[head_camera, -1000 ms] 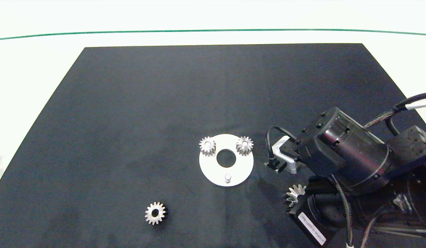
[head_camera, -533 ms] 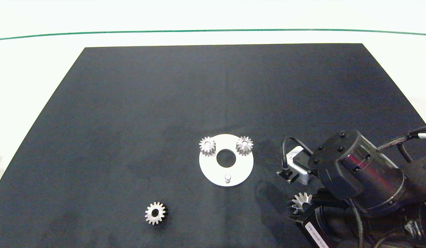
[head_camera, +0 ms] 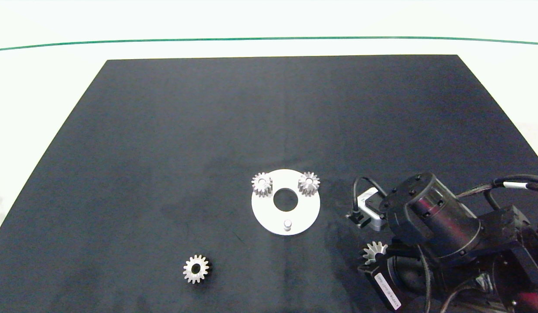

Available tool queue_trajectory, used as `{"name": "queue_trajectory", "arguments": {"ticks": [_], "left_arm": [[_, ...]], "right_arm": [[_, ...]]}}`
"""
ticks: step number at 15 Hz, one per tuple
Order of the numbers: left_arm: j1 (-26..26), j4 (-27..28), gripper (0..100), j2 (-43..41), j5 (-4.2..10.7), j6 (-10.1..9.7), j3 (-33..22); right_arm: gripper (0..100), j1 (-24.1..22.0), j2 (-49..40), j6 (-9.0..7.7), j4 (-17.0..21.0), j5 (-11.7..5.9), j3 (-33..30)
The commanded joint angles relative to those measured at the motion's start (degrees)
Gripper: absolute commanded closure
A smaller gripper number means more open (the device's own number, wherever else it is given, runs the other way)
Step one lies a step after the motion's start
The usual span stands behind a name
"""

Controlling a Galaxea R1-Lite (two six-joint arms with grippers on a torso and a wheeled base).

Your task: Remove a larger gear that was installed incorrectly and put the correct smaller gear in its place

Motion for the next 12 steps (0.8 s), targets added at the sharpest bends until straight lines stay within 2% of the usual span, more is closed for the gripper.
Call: {"name": "queue_trajectory", "arguments": {"ticks": [1,4,10,11,12], "left_arm": [[0.01,0.40,0,-0.03,0.07,-0.08,0.10],[0.01,0.40,0,-0.03,-0.02,-0.08,0.19],[0.01,0.40,0,0.05,-0.02,-0.08,0.45],[0.01,0.40,0,0.05,0.07,-0.08,0.45],[0.01,0.40,0,0.05,0.07,-0.08,0.45]], "right_arm": [[100,-0.65,2.09,0.06,-1.12,1.13,0.37],[100,-1.62,3.23,0.06,-2.44,1.83,0.46],[100,-1.71,3.41,0.06,-2.44,1.83,0.55],[0,-1.71,3.23,0.06,-2.44,1.83,0.64],[0,-1.71,3.23,0.06,-2.44,1.83,0.72]]}}
